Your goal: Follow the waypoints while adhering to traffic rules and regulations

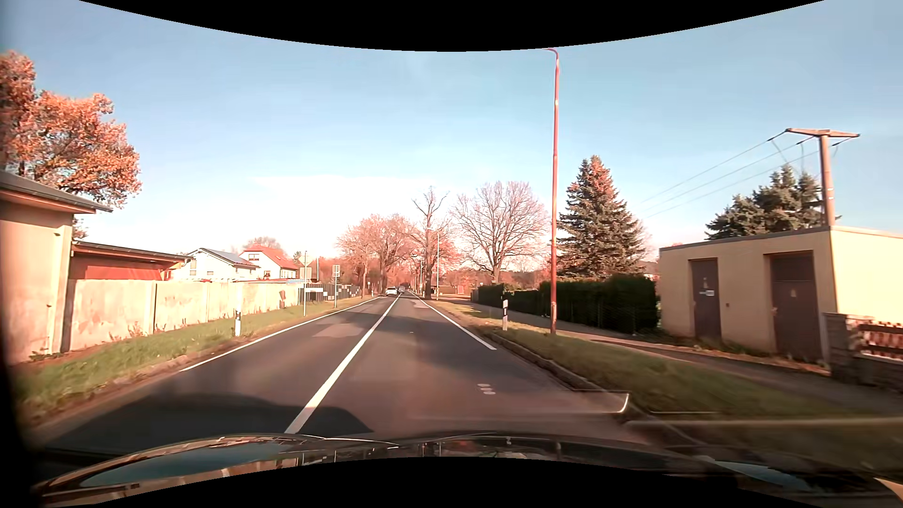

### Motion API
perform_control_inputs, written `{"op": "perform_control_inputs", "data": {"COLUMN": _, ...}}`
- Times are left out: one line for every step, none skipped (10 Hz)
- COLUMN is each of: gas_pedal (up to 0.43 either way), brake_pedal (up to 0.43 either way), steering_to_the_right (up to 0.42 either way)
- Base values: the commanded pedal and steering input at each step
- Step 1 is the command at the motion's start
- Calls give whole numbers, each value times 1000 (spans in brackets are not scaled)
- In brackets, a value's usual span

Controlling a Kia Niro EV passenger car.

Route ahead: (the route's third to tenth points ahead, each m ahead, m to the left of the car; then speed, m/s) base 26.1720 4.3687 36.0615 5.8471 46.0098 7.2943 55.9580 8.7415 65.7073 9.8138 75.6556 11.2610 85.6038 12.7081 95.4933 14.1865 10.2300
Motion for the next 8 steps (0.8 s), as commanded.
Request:
{"op": "perform_control_inputs", "data": {"gas_pedal": 177, "brake_pedal": 0, "steering_to_the_right": -91}}
{"op": "perform_control_inputs", "data": {"gas_pedal": 177, "brake_pedal": 0, "steering_to_the_right": -85}}
{"op": "perform_control_inputs", "data": {"gas_pedal": 189, "brake_pedal": 0, "steering_to_the_right": -76}}
{"op": "perform_control_inputs", "data": {"gas_pedal": 189, "brake_pedal": 0, "steering_to_the_right": -67}}
{"op": "perform_control_inputs", "data": {"gas_pedal": 189, "brake_pedal": 0, "steering_to_the_right": -59}}
{"op": "perform_control_inputs", "data": {"gas_pedal": 197, "brake_pedal": 0, "steering_to_the_right": -48}}
{"op": "perform_control_inputs", "data": {"gas_pedal": 197, "brake_pedal": 0, "steering_to_the_right": -38}}
{"op": "perform_control_inputs", "data": {"gas_pedal": 197, "brake_pedal": 0, "steering_to_the_right": -29}}
